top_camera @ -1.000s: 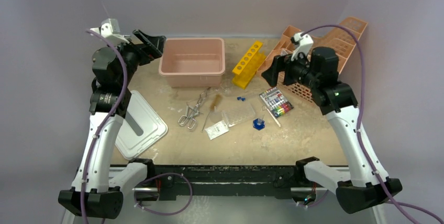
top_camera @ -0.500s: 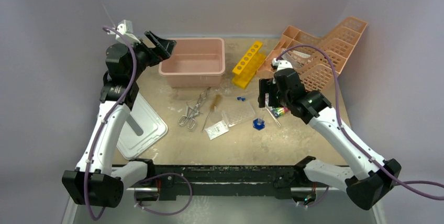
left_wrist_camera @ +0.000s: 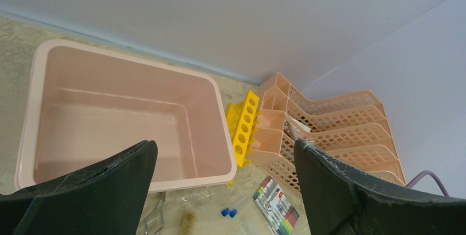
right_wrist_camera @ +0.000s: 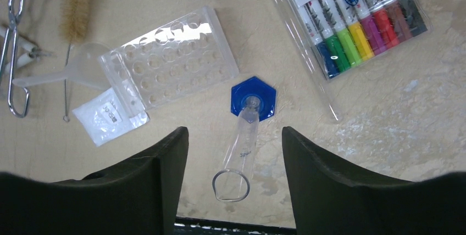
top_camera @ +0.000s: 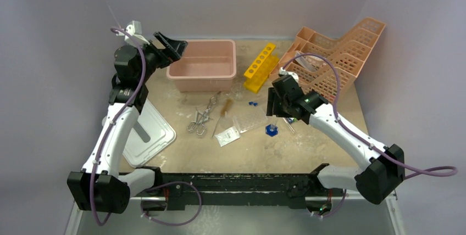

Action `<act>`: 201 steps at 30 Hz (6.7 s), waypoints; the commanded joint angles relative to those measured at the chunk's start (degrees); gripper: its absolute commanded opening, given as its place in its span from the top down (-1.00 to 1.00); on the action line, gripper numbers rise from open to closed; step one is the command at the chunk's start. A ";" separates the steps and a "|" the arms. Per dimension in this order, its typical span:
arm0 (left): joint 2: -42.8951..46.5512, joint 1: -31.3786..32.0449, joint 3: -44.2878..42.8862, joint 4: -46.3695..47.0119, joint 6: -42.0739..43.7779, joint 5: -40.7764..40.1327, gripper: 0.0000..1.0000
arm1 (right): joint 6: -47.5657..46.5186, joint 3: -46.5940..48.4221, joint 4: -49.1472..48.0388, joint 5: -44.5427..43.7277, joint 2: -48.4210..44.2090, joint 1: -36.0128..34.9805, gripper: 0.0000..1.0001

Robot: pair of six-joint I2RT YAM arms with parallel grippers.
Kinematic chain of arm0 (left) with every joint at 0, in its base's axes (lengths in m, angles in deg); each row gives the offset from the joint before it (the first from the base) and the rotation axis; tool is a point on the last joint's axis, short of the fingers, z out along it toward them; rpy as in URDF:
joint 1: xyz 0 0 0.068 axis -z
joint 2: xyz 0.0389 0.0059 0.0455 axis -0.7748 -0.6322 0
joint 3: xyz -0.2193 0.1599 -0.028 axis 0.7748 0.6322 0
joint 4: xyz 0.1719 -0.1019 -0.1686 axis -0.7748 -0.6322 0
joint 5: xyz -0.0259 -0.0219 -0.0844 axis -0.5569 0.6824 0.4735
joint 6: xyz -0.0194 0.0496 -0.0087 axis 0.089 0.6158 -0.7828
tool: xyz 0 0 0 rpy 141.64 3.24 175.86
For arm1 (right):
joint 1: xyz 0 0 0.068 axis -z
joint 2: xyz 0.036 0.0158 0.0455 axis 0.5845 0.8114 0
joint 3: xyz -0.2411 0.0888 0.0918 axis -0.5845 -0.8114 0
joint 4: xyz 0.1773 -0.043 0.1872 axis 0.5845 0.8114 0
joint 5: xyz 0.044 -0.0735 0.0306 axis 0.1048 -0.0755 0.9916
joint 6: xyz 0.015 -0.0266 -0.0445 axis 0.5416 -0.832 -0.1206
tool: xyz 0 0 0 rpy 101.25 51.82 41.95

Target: Organize the chemistry lab equipment

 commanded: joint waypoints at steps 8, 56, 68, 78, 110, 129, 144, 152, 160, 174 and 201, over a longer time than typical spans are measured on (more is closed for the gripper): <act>-0.44 0.43 2.04 4.51 0.44 2.21 -0.89 | 7.04 2.36 7.57 -3.79 1.03 -0.58 -0.02; -13.38 34.53 8.95 16.16 24.43 20.97 -0.35 | -24.01 16.52 3.40 58.10 -1.88 10.47 0.69; -8.22 34.45 3.13 -4.34 39.97 15.57 -0.33 | -24.74 15.37 2.96 55.49 -1.42 10.45 0.69; -9.02 34.52 1.75 -4.32 38.92 26.87 -0.37 | -25.76 15.67 2.37 51.34 0.54 10.48 0.70; -13.61 34.81 -2.11 -12.41 42.22 32.54 1.00 | -19.76 20.46 -4.49 54.08 -0.80 10.02 -0.66; -1.62 23.63 0.75 5.09 13.05 -19.93 1.00 | 2.29 20.21 -29.04 1.10 0.01 9.73 -0.44; -22.70 23.55 -12.15 -3.24 -27.68 -46.77 1.00 | -8.07 13.41 -39.32 -1.35 -4.34 7.61 -0.44; -34.57 21.27 -18.94 -5.01 -38.64 -47.43 1.00 | -16.82 11.62 -38.34 -6.57 -9.60 7.63 -0.47; -45.11 17.74 -23.01 -4.15 -49.18 -48.29 1.00 | -18.77 10.91 -35.62 -7.29 -11.50 7.67 -0.48; -61.13 17.98 -32.87 -2.73 -60.62 -48.72 1.00 | -20.44 11.40 -34.72 -9.60 -11.47 7.58 -0.44; -70.38 18.91 -41.52 -9.32 -66.13 -48.60 0.43 | -23.37 13.87 -34.79 -10.11 -9.39 7.59 -0.44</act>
